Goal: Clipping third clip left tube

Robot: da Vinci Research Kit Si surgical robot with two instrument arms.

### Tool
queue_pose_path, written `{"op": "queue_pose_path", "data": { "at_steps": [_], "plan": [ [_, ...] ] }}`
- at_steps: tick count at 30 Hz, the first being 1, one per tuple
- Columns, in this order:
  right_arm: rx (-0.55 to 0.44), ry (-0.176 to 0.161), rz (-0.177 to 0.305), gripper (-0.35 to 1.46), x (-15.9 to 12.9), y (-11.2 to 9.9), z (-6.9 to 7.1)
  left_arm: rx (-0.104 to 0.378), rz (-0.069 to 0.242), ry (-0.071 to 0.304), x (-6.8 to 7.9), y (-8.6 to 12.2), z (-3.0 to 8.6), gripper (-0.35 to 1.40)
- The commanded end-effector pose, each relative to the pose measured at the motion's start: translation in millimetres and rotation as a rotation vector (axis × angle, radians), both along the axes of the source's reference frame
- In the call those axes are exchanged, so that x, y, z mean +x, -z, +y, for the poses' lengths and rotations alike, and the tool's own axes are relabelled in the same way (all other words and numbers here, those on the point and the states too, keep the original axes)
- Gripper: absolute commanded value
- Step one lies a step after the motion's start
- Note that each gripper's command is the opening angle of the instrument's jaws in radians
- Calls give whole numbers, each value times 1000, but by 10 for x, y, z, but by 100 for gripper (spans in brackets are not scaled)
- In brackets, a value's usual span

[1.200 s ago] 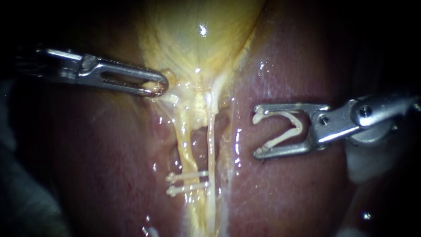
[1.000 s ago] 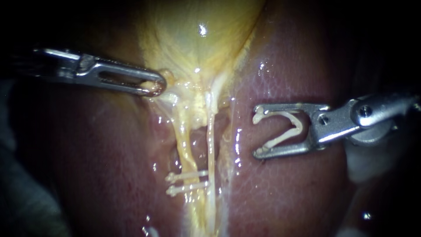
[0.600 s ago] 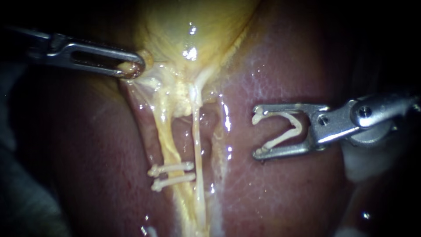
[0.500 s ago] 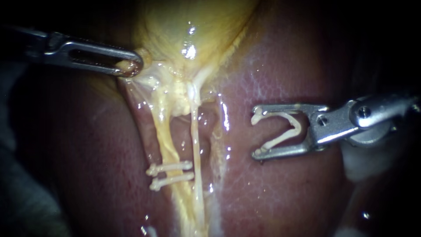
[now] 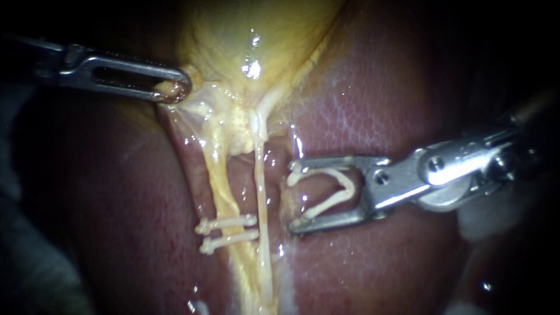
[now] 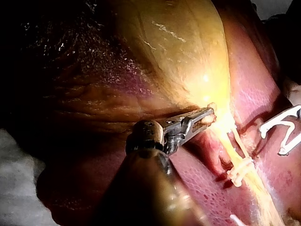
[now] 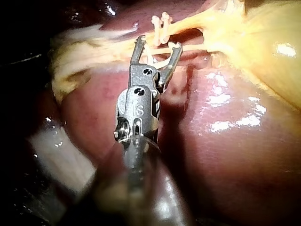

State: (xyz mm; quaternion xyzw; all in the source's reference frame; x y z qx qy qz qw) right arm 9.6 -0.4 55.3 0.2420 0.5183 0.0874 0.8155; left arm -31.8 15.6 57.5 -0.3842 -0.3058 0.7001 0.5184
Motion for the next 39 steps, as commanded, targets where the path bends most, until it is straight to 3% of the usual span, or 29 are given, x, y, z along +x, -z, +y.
{"op": "queue_pose_path", "data": {
  "at_steps": [1, 11, 19, 26, 39],
  "plan": [
    [17, -3, -2, 49, 5, -3, 1, -2, 3, 3, 0, 0, 0, -35],
    [174, -33, -3, 48, 33, -42, 4, -2, 4, 5, -1, 1, -1, -35],
    [297, -77, 13, 48, 37, -78, 6, -2, 4, 5, -1, 2, -1, -35],
    [395, -84, 34, 48, 35, -103, 9, -2, 4, 5, -1, 2, -2, -35],
    [522, -100, 126, 46, 66, -112, 14, -2, 4, 5, -1, 2, -2, -35]
  ]
}}
